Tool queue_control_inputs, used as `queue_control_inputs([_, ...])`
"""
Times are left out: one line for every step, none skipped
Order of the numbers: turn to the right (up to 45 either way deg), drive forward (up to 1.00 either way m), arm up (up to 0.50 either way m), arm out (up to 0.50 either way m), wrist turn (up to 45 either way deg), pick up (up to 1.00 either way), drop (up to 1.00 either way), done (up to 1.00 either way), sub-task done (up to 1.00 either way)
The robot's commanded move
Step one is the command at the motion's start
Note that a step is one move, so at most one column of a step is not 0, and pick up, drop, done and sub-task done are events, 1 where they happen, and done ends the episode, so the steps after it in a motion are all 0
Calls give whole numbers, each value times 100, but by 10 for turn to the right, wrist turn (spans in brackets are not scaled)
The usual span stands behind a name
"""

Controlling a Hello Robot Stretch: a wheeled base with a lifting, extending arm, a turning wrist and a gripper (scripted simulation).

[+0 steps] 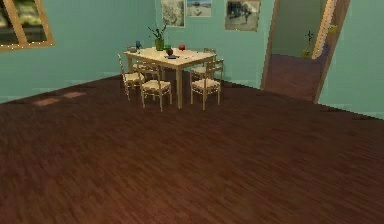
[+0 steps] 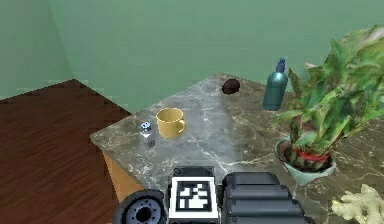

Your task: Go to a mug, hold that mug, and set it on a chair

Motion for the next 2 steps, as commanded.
queue_control_inputs([0,0,0,30,0,0,0,0,0])
queue_control_inputs([0,0,0,0,450,0,0,0,0])
